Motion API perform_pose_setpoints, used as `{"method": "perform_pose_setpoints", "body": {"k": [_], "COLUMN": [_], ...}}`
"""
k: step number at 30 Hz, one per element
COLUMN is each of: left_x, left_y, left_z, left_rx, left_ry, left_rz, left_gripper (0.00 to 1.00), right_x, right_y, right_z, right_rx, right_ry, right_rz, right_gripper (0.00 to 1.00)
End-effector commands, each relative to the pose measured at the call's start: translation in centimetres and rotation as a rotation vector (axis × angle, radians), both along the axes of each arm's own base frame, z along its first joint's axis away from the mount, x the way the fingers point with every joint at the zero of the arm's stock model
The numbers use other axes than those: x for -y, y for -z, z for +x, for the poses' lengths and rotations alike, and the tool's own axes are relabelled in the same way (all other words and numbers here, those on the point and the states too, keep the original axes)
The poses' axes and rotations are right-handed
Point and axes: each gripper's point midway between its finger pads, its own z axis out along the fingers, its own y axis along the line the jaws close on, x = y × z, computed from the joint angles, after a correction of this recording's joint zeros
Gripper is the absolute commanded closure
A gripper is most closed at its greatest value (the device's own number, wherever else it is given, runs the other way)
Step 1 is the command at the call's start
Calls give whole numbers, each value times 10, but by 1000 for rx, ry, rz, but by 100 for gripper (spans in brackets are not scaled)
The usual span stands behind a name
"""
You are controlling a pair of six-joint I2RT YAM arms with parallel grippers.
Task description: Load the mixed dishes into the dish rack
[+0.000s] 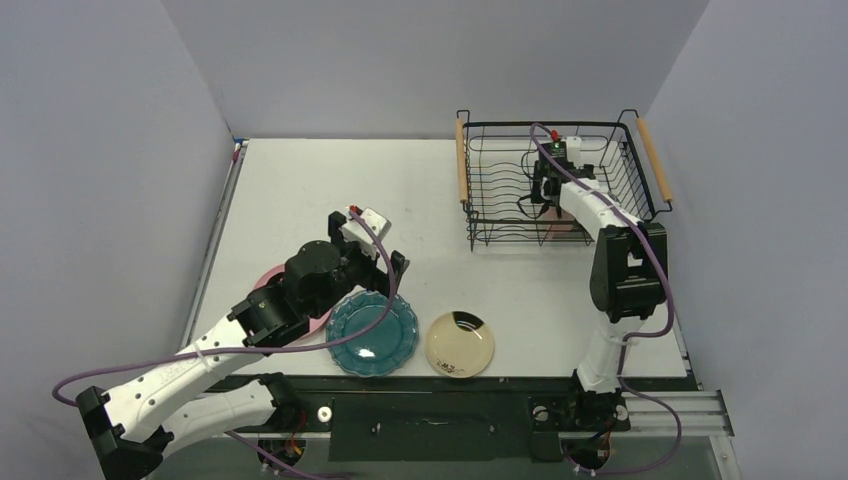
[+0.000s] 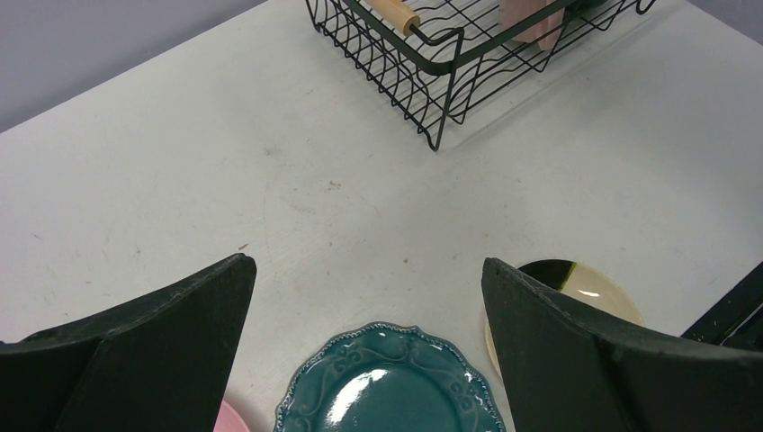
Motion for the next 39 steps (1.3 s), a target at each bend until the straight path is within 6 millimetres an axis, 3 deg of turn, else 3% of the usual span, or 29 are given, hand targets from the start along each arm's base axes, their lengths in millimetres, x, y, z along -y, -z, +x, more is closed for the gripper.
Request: {"method": "perform_pose_setpoints", "body": {"k": [1,7,24,35,39], "left_x": [8,13,20,21,21], "left_y": [-12,-6,13,18,19], "left_z": [3,5,17,21,20], "left_rx": [21,4,-47,-65,-69], "left_ry": [14,22,15,17,21], "left_rz": [-55,-43,-6,7,10], "left_gripper": [3,4,3,3,3], "right_x": [0,-1,-11,-23,-51], "right_y": [-34,-64,-152,-161,-152], "right_z": [-5,-11,-45,-66,-91], "right_rx": [72,108,247,265,280], "right_ry": [1,7,-32,-50,-91], "right_rz": [14,33,106,140,215], "right_gripper": [40,22,13,13,13]}}
